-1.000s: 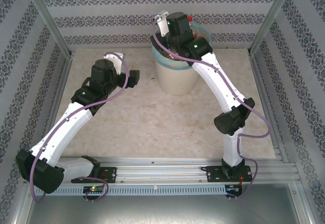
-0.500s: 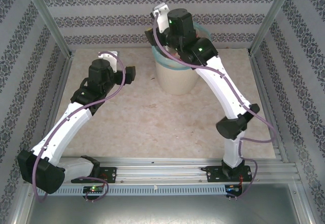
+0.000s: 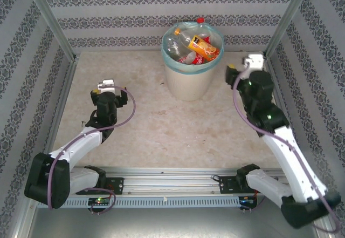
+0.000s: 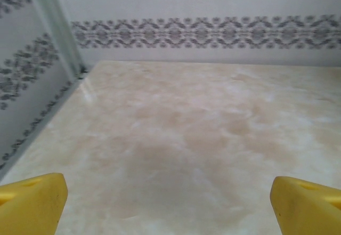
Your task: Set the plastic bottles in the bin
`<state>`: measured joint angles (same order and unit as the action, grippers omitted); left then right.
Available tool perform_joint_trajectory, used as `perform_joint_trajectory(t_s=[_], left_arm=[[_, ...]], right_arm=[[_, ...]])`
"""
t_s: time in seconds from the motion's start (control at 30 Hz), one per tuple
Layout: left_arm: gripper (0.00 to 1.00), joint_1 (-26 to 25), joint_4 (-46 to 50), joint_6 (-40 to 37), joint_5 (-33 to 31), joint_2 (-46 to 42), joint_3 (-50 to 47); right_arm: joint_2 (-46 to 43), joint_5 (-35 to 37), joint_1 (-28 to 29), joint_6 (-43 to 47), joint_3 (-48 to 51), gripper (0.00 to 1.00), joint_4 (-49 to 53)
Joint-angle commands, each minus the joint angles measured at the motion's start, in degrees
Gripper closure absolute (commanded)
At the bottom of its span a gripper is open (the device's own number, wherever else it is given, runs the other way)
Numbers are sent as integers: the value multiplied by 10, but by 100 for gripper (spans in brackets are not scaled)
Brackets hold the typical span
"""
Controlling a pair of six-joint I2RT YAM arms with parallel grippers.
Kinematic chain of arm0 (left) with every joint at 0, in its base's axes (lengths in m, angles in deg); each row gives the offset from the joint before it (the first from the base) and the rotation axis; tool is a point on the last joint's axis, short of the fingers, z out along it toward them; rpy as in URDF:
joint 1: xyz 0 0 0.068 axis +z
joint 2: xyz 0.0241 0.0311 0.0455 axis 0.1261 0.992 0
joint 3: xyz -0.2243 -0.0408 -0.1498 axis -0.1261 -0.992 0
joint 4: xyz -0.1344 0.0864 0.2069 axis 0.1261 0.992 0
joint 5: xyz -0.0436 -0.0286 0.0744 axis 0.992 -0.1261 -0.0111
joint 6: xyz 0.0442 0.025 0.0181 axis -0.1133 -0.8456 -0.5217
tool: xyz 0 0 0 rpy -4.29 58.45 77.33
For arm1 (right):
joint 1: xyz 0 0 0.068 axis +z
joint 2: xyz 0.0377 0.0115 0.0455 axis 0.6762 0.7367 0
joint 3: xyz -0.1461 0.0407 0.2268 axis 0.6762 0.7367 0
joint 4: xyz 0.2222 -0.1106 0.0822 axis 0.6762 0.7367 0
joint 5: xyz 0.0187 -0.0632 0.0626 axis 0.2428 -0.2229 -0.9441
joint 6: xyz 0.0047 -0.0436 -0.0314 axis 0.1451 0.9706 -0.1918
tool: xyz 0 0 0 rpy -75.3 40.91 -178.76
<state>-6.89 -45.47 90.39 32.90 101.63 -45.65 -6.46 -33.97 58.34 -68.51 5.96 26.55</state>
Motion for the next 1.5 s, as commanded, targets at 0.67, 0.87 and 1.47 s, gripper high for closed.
perform_joint_trajectory(t_s=[0.67, 0.87, 1.47], left_arm=[[0, 133, -341, -31, 217, 201, -126], [0, 140, -367, -29, 235, 236, -127], [0, 139, -324, -18, 196, 239, -100]], right_arm=[[229, -195, -151, 34, 417, 19, -616], [312, -239, -162, 33, 446, 17, -749], [336, -120, -143, 14, 374, 2, -652]])
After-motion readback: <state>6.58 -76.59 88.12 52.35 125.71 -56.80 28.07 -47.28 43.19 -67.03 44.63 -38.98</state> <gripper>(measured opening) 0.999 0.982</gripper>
